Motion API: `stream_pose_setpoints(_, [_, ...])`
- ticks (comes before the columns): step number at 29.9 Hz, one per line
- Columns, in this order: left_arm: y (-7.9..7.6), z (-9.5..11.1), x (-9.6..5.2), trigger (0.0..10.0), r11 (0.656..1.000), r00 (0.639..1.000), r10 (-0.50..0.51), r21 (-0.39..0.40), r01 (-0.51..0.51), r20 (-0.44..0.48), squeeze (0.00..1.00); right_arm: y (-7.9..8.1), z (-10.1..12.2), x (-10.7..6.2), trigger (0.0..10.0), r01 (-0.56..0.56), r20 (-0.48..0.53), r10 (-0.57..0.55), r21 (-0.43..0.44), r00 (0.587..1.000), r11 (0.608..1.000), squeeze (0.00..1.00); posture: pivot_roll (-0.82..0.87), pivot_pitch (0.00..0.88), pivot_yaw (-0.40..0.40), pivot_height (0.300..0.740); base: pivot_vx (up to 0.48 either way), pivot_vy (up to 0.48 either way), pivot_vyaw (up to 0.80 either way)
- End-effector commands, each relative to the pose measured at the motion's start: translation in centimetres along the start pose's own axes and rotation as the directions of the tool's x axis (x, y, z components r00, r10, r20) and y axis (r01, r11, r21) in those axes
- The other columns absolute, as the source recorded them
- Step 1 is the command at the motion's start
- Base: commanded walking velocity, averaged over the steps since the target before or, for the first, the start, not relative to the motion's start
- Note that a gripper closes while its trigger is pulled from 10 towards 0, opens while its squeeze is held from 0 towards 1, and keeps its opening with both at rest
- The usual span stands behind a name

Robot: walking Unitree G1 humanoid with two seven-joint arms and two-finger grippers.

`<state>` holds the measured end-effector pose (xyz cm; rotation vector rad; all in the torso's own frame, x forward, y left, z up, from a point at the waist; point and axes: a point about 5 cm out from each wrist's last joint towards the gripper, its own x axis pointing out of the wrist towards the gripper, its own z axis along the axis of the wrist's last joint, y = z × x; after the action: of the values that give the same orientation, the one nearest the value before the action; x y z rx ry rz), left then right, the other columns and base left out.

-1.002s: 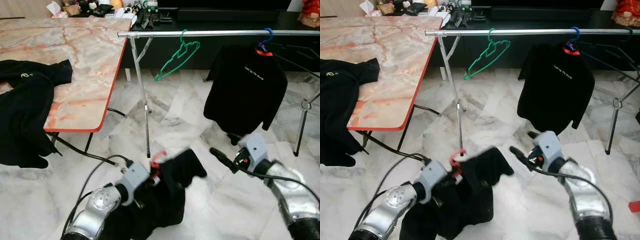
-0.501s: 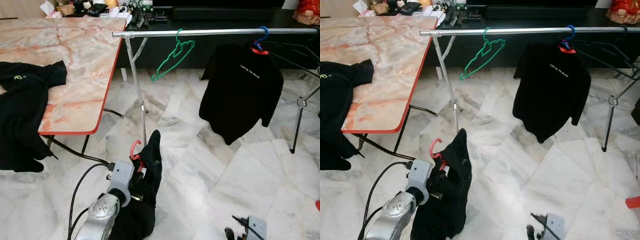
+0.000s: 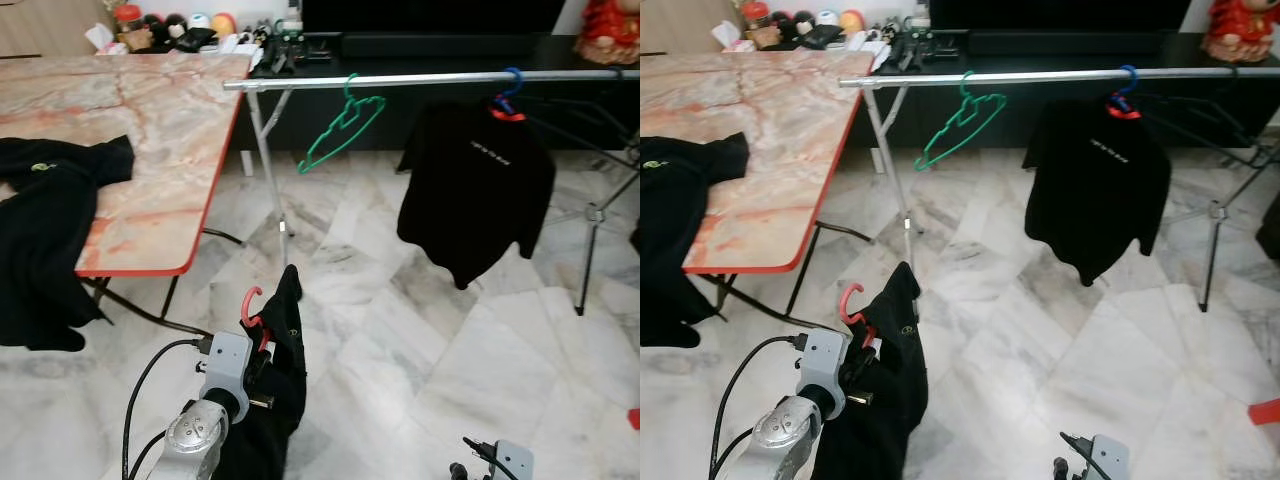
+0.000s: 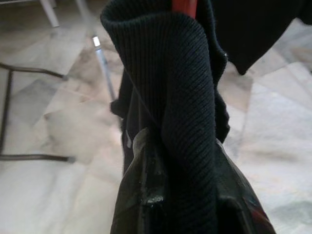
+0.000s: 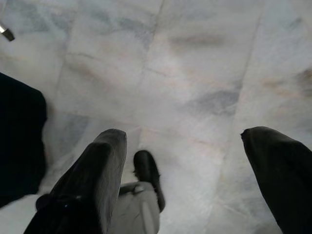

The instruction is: Hang hanger

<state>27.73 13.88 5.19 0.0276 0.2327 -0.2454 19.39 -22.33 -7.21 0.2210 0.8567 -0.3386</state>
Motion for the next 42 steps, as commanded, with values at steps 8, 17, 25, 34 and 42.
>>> stream_pose_setpoints(8, [1.4, 0.1, 0.0, 10.0, 0.998, 0.998, 0.065, 0.004, -0.066, 0.024, 0.00, 0.1, -0.5, 0.0, 10.0, -0.006, -0.040, 0.007, 0.009, 0.999, 1.000, 0.00, 0.00, 0.013, -0.009, 0.740, 0.000, -0.435, 0.00])
stream_pose_setpoints(17, [2.2, 0.5, 0.2, 10.0, 0.996, 0.996, 0.081, 0.018, -0.082, 0.034, 0.00, 0.8, 0.8, 0.3, 10.0, -0.026, -0.013, 0.026, -0.008, 1.000, 1.000, 0.00, 0.01, 0.000, -0.005, 0.740, 0.000, -0.434, 0.00])
stream_pose_setpoints(25, [2.3, -0.1, -0.4, 10.0, 0.998, 0.998, 0.055, 0.029, -0.056, 0.022, 0.00, 0.1, 0.7, 0.2, 10.0, -0.004, -0.025, 0.004, 0.008, 1.000, 1.000, 0.00, 0.01, 0.042, -0.004, 0.740, 0.000, -0.217, 0.00])
stream_pose_setpoints(34, [2.3, 0.1, -0.7, 10.0, 0.998, 0.998, 0.046, 0.029, -0.047, 0.035, 0.00, 0.1, 0.7, 0.2, 10.0, -0.007, -0.016, 0.007, 0.012, 1.000, 1.000, 0.00, 0.01, 0.069, 0.002, 0.740, 0.126, 0.000, 0.00])
stream_pose_setpoints(42, [2.5, 0.1, -0.9, 10.0, 0.998, 0.998, 0.047, 0.029, -0.048, 0.034, 0.00, 0.0, 0.5, 0.2, 10.0, -0.009, -0.018, 0.009, 0.009, 1.000, 1.000, 0.00, 0.02, 0.090, 0.009, 0.740, 0.396, 0.000, 0.00])
